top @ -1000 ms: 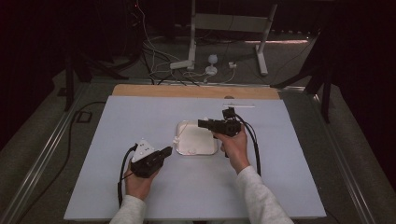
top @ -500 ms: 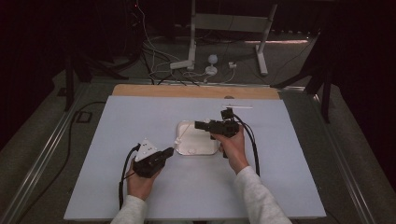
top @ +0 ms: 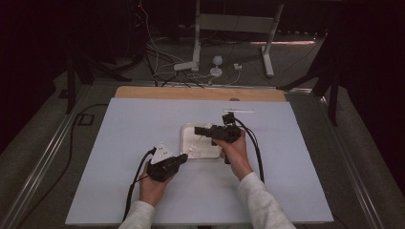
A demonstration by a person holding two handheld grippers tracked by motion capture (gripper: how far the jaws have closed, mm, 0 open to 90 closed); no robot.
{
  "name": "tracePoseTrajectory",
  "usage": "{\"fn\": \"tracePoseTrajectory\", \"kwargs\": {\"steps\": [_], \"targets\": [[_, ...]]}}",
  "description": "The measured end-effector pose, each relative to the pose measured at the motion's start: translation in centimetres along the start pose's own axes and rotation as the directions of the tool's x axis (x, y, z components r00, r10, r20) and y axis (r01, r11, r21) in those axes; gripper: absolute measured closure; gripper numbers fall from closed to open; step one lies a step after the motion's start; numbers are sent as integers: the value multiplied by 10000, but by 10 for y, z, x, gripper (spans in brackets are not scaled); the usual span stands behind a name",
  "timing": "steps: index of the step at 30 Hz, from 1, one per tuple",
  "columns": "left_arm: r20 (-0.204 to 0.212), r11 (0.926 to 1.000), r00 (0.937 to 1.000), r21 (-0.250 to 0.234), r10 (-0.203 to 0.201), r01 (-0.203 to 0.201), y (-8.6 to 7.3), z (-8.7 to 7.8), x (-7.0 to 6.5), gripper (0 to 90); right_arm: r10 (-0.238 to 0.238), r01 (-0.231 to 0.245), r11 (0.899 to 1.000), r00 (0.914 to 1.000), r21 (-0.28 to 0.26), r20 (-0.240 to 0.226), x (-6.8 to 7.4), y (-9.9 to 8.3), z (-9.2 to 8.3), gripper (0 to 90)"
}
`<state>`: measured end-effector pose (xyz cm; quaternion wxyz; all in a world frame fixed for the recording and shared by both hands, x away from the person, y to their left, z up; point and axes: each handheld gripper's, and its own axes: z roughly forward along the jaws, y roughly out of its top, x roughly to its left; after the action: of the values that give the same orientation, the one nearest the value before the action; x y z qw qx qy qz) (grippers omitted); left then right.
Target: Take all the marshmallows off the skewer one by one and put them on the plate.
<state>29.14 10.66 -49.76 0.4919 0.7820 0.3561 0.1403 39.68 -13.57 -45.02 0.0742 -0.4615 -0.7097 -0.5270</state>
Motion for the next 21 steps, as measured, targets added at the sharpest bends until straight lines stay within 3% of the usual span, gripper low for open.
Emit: {"fn": "tracePoseTrajectory", "kwargs": {"steps": [6, 21], "targets": [[-210, 9999, 9997, 121, -112, 115, 0, 4, 2, 900, 29, -25, 9998, 9998, 197, -175, 2, -4, 2, 237], [-385, 9995, 9989, 187, -263, 270, -1, 2, 4, 900, 283, -293, 9949, 9995, 964, 122, -1, -13, 4, 261]]}}
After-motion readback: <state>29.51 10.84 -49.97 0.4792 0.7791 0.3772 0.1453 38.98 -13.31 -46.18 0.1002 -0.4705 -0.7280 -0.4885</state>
